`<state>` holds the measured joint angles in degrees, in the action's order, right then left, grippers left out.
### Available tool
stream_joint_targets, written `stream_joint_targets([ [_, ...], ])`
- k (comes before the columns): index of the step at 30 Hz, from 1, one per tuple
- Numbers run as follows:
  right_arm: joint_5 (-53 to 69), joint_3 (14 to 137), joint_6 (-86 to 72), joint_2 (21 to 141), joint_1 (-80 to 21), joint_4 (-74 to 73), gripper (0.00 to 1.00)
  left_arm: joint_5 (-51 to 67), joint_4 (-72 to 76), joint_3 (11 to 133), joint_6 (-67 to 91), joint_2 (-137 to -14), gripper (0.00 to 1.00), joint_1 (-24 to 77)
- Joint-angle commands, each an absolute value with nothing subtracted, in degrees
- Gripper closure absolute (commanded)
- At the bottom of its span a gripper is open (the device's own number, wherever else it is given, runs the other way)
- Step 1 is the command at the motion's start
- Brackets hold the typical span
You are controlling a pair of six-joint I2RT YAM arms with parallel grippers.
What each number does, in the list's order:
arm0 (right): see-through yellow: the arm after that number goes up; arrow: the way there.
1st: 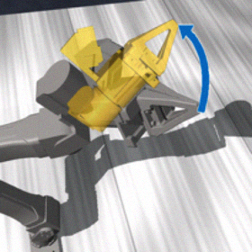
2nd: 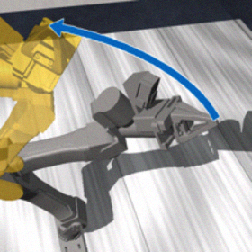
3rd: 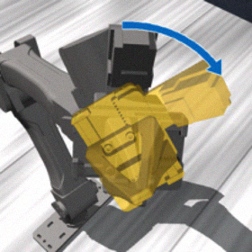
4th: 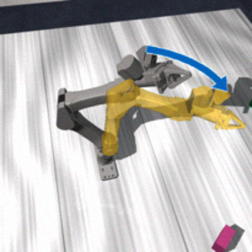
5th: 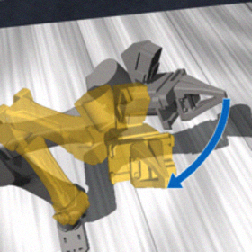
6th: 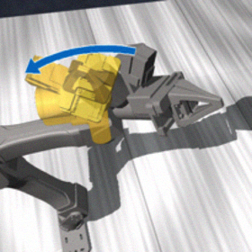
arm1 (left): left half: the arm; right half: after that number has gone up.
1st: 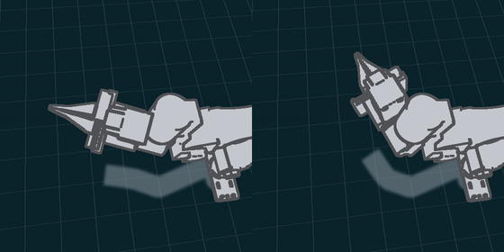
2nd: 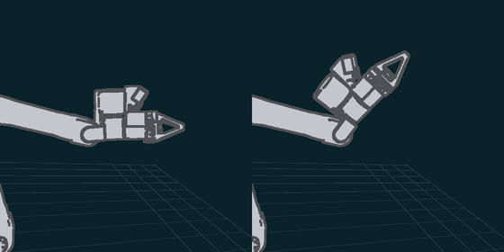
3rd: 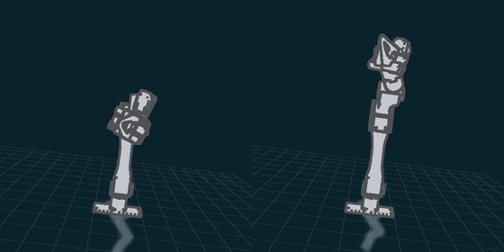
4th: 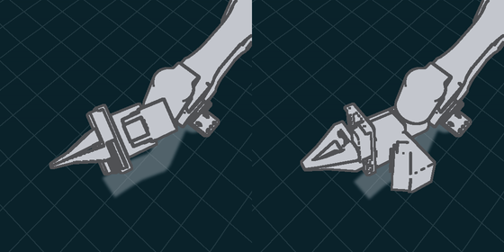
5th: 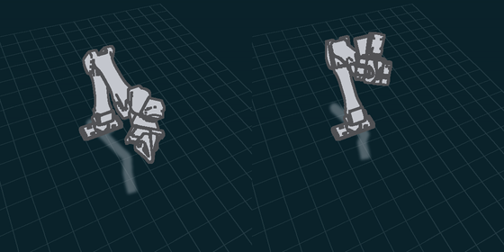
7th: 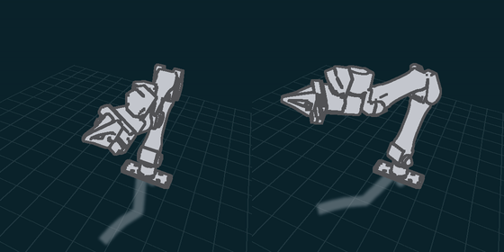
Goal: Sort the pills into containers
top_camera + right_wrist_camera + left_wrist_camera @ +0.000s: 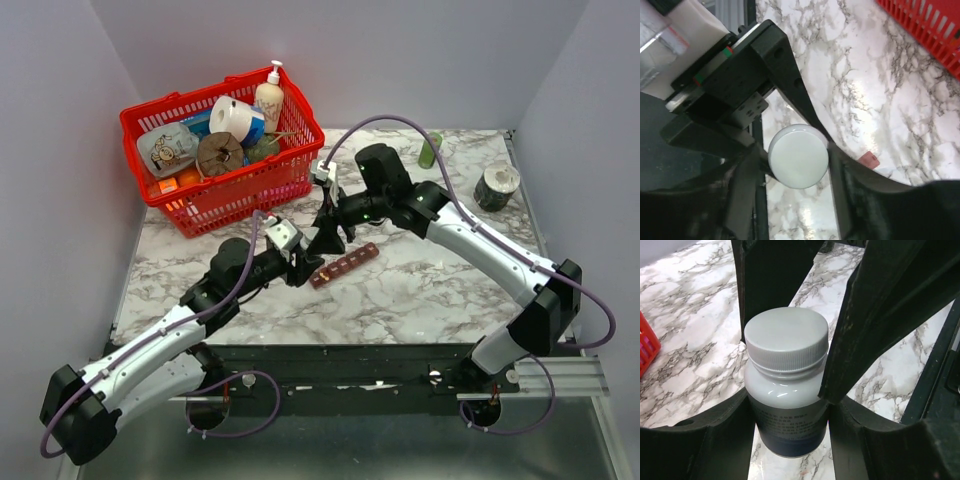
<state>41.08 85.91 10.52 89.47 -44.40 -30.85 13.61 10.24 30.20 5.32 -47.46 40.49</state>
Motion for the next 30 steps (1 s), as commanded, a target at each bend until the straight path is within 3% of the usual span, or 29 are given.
stream_joint_targets([
  [1,49.0,91.6,10.1,90.2,-44.0,-39.5,0.12,15.4,20.5,30.5,2.0,-44.1,1.00,39.3],
  [2,51.9,93.1,14.0,90.1,-43.1,-40.9,0.01,19.8,18.1,30.2,1.8,-43.3,1.00,38.9],
  [7,59.5,98.3,30.4,88.1,-41.8,-51.3,0.00,32.3,12.8,29.2,1.6,-40.4,1.00,37.3],
  [13,64.9,93.5,72.2,82.9,-41.8,-66.0,0.00,52.2,9.1,32.2,3.2,-43.1,1.00,36.0],
  [21,71.5,103.6,82.3,93.8,-43.1,-83.8,0.07,57.8,9.6,35.8,4.0,-49.9,1.00,36.0],
  [30,69.9,101.1,74.7,94.3,-43.6,-78.8,0.27,57.6,9.7,36.9,3.4,-51.9,1.00,35.9],
])
